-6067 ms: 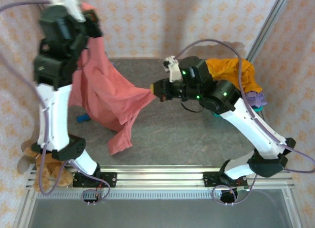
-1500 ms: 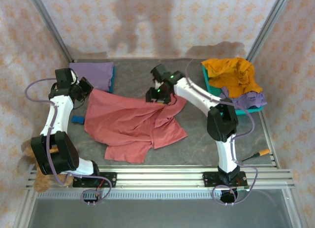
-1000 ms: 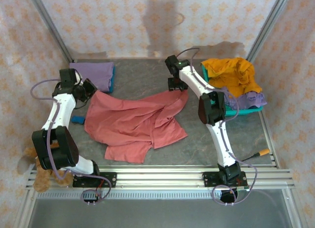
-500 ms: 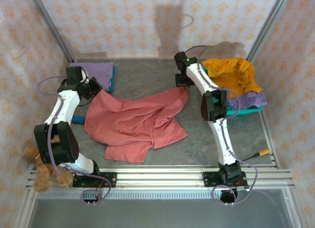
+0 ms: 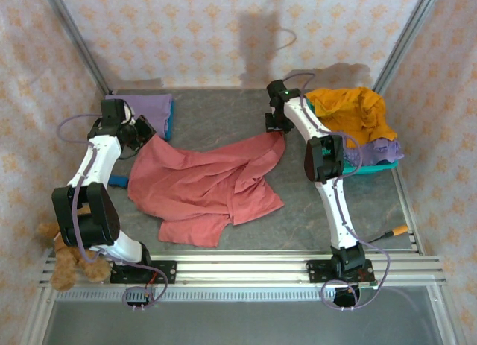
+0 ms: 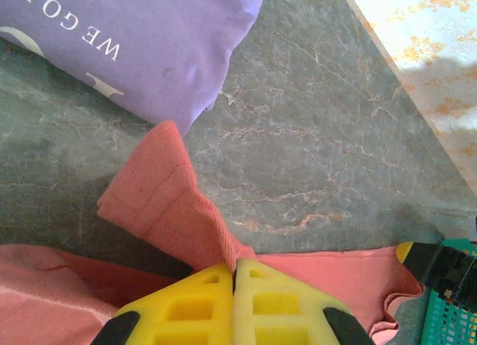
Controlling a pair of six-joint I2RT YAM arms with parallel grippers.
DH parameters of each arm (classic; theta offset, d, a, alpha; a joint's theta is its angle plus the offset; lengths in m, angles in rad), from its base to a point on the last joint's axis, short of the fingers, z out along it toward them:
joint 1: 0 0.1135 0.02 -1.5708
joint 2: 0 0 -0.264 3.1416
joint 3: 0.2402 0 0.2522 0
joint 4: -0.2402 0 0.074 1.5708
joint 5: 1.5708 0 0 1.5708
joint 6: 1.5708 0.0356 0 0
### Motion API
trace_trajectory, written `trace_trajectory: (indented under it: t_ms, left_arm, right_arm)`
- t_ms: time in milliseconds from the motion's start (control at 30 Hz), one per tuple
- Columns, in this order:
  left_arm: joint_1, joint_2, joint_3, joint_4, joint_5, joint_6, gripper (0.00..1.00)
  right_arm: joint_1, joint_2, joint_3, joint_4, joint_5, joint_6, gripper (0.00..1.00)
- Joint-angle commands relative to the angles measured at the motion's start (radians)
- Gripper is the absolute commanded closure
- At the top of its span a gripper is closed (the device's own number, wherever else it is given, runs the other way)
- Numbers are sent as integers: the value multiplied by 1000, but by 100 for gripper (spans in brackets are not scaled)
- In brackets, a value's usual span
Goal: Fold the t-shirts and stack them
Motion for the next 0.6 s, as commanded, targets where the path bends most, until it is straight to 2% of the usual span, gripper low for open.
trace_trajectory:
  t_ms: [0,333,433,567]
  left_arm:
    - [-8,13,33,0,-8,-1,100]
    - [-10,13,55,-1,-2,-3,100]
    - [-8,8,111,-24,-3,24,100]
    - [-4,44,296,-126,-22,103,100]
  right_arm:
    - [2,16,25,7,15,12,64]
    - [2,-28,23,0,61,7,99]
    - [1,-94,-5,4,68,16,100]
    - [1,-255,-65,-2,42,20,100]
